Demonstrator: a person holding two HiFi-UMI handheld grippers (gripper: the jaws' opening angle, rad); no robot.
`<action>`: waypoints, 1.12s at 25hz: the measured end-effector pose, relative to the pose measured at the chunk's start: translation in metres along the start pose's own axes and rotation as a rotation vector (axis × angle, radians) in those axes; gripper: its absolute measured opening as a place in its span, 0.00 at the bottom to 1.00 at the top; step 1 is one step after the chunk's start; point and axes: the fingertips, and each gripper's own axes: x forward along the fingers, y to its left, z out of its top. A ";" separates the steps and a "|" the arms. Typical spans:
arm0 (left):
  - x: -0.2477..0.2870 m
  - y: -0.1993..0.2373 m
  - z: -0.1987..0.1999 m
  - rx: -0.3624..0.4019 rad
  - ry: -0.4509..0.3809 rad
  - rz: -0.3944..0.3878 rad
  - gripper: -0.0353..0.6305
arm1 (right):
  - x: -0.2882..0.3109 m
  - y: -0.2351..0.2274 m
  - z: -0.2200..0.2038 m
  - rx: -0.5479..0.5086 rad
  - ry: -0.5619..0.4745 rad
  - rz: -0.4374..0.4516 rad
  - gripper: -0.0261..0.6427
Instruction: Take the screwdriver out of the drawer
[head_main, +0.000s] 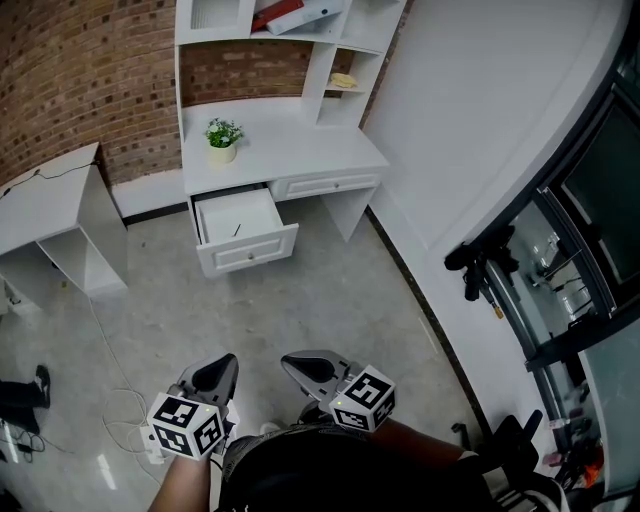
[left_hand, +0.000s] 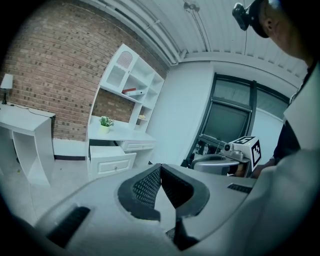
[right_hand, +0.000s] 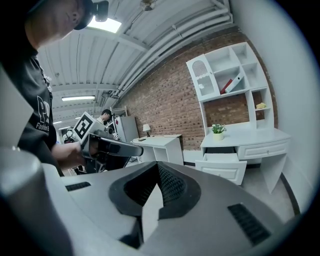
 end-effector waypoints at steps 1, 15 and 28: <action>0.001 0.000 0.000 0.001 0.002 -0.005 0.08 | 0.001 -0.002 0.000 0.008 0.001 -0.005 0.05; 0.023 0.011 0.000 -0.029 0.000 0.019 0.08 | 0.026 -0.038 0.009 0.038 -0.002 0.007 0.05; 0.076 0.045 0.039 -0.045 -0.007 0.058 0.08 | 0.053 -0.120 0.038 0.110 -0.032 -0.016 0.05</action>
